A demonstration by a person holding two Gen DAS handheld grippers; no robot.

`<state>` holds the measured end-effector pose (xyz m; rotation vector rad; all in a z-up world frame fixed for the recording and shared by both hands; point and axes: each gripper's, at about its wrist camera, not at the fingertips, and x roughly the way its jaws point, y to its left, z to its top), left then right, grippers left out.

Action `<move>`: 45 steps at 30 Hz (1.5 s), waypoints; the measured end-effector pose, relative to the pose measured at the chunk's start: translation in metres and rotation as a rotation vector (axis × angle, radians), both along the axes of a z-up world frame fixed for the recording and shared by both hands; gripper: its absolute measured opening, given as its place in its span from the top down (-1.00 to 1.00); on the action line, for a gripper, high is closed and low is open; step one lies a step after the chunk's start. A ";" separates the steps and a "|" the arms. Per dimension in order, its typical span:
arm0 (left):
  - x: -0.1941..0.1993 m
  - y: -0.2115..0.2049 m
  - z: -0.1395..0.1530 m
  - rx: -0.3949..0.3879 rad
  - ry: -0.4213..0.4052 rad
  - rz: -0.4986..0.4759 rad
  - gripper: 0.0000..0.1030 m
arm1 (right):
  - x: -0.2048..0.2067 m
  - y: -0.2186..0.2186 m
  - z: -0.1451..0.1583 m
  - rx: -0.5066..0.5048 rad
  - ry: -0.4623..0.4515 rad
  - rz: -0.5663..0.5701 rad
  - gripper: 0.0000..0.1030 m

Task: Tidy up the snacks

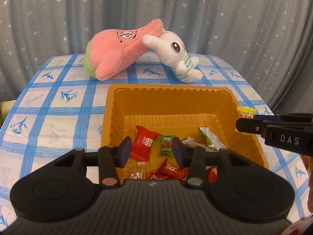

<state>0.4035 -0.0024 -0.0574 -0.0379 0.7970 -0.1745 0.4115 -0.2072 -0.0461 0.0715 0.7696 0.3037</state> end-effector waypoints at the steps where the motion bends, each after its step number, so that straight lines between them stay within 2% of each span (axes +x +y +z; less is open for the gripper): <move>1: 0.000 0.000 0.000 0.001 0.000 -0.002 0.18 | 0.000 0.001 0.001 -0.001 -0.001 0.001 0.46; 21: 0.000 -0.001 0.002 -0.002 -0.005 -0.003 0.11 | 0.006 0.000 -0.002 0.007 0.004 -0.010 0.46; 24: -0.001 0.000 0.000 -0.002 -0.005 0.001 -0.03 | 0.009 -0.004 -0.005 0.060 0.005 0.002 0.45; 26: -0.002 0.001 -0.001 -0.002 -0.005 0.000 -0.12 | 0.011 -0.008 -0.006 0.084 0.021 -0.011 0.19; 27: -0.003 0.001 -0.001 -0.002 -0.005 0.001 -0.16 | 0.011 -0.011 -0.006 0.093 0.015 -0.028 -0.14; 28: -0.004 0.002 -0.002 -0.003 -0.006 0.002 -0.18 | 0.010 -0.013 -0.005 0.098 0.007 -0.044 -0.22; 45: -0.032 -0.001 0.014 0.034 -0.038 0.035 -0.92 | -0.020 -0.031 -0.003 0.082 0.054 -0.090 -0.22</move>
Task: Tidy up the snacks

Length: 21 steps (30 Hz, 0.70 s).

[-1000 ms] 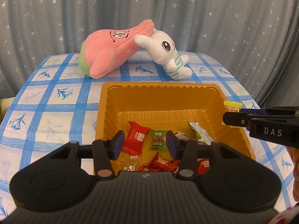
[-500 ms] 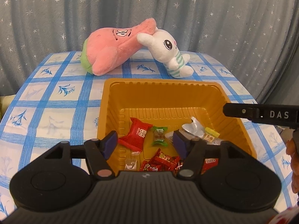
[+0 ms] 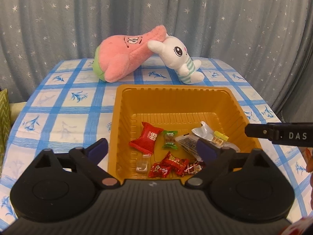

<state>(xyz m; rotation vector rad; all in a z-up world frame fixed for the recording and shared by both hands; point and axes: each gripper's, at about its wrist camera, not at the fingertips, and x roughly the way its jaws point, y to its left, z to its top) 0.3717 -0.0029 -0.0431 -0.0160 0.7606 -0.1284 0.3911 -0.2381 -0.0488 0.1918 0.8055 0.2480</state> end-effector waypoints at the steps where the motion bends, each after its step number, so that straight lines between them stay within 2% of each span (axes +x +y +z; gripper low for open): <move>1: -0.002 0.000 0.002 -0.001 -0.001 0.001 -0.93 | -0.003 -0.001 0.001 0.001 0.001 -0.002 -0.22; 3: -0.007 0.001 0.006 -0.007 0.002 0.005 -1.00 | -0.008 -0.002 0.004 0.002 0.004 -0.006 -0.22; 11: -0.037 -0.002 0.021 0.018 -0.018 0.017 -1.00 | -0.035 -0.006 0.018 -0.001 0.009 -0.007 -0.22; 21: -0.087 -0.005 0.035 -0.010 0.001 0.051 -1.00 | -0.080 -0.011 0.030 -0.008 0.016 -0.006 -0.22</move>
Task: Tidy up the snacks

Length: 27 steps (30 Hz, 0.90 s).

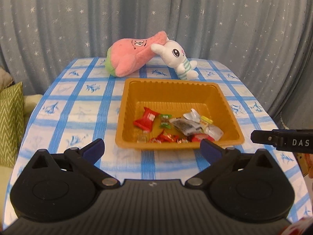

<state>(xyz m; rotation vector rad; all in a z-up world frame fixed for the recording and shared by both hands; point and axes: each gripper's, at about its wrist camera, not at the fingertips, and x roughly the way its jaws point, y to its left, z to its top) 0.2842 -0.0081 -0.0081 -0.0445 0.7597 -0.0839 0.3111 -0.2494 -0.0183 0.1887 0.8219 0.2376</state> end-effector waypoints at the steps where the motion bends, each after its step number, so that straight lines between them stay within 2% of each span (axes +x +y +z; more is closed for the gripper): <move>1: -0.005 0.000 0.002 -0.009 0.000 0.004 -1.00 | -0.005 0.000 0.002 -0.002 -0.001 0.001 -0.22; 15: -0.095 -0.011 0.028 -0.020 -0.003 0.023 -1.00 | -0.087 -0.005 0.031 -0.004 -0.035 0.001 -0.22; 27: -0.161 -0.015 0.045 -0.017 -0.014 0.040 -1.00 | -0.161 -0.005 0.045 -0.029 -0.058 -0.008 -0.22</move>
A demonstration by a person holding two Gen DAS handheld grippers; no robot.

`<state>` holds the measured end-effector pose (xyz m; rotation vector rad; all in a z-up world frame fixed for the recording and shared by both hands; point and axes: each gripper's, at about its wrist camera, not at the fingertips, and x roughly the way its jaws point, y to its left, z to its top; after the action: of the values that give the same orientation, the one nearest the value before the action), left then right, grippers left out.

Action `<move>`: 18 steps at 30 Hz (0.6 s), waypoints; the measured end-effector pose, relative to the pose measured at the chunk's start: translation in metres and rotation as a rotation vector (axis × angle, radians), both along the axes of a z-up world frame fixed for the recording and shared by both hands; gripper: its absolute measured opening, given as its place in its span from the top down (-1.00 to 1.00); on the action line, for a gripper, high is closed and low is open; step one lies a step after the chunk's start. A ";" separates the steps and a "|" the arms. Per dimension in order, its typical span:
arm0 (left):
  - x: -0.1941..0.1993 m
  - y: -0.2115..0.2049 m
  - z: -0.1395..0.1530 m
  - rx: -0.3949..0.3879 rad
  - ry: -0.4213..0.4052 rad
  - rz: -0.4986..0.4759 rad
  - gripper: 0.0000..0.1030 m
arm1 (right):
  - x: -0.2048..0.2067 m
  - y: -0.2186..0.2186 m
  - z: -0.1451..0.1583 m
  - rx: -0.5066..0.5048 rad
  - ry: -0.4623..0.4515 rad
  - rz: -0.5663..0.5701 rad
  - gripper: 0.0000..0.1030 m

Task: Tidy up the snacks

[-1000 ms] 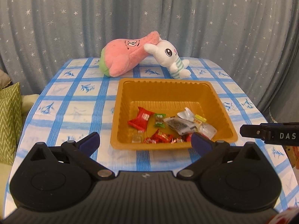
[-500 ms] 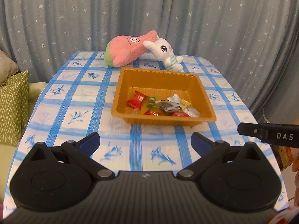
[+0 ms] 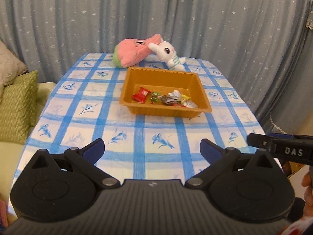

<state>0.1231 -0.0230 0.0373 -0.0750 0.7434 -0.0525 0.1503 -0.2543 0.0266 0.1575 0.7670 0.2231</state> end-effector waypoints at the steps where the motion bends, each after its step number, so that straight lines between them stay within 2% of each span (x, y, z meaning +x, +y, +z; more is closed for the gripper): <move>1: -0.005 0.001 0.001 -0.001 0.000 0.003 -1.00 | -0.006 0.000 0.001 0.001 -0.001 -0.001 -0.22; 18: -0.076 0.010 0.014 -0.001 -0.015 0.044 -1.00 | -0.077 0.008 0.015 -0.030 -0.012 0.017 -0.22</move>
<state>0.0469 -0.0127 0.0509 -0.0922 0.7269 -0.0117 0.0732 -0.2462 0.0412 0.1211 0.7600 0.2289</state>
